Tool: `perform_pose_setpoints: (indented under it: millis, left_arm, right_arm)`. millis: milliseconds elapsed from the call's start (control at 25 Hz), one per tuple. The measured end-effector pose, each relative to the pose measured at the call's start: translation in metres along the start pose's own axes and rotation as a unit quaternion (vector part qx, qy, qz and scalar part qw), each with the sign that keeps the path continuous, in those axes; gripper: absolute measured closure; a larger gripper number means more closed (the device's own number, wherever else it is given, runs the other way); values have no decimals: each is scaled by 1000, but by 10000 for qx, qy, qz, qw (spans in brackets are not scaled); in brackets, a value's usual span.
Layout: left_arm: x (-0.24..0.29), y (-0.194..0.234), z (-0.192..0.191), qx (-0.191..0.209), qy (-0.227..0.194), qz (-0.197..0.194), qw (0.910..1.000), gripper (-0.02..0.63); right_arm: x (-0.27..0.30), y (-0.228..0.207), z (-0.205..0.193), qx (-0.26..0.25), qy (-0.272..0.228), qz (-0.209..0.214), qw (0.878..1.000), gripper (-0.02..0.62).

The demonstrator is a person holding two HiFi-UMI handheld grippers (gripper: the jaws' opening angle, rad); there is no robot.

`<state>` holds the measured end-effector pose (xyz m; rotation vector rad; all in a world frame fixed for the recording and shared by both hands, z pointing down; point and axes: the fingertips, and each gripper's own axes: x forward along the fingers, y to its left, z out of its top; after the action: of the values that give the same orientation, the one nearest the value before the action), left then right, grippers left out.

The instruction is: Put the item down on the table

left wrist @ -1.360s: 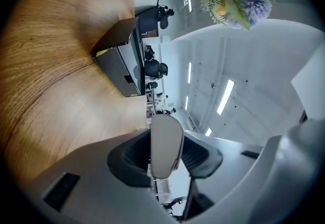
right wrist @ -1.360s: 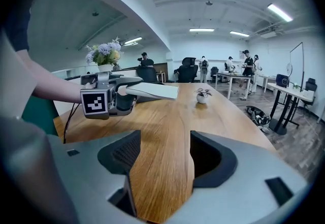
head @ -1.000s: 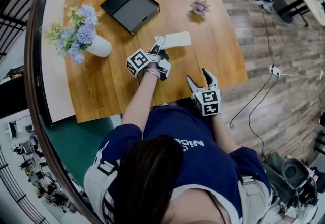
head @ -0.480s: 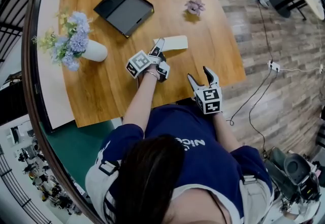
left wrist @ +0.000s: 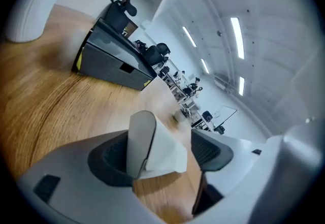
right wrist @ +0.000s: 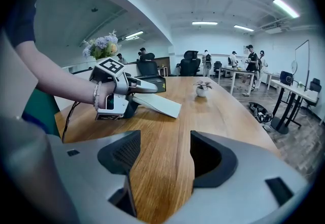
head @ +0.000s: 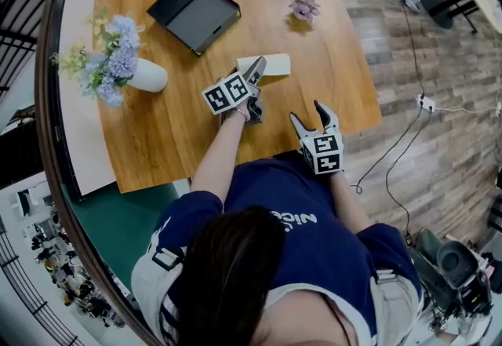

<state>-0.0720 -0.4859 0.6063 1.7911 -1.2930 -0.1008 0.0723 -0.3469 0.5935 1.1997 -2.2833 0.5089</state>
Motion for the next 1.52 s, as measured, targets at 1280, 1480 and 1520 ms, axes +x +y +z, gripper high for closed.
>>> perform_pose_setpoints:
  millis: [1280,1480,1520]
  left_arm:
    - [-24,28,-49,3227,2014,1007,9193,109]
    - [-53,13,-50,3507,1830,799,9150,109]
    - [-61,9,-49,3546,1760,742,9153,109]
  right_arm:
    - [-19,22,-17,161,-18,-7,9999,285]
    - [-24,41,-16,214,-129,-39,9997,284]
    - [-25,45,-16,224,-152,-44,9996,284]
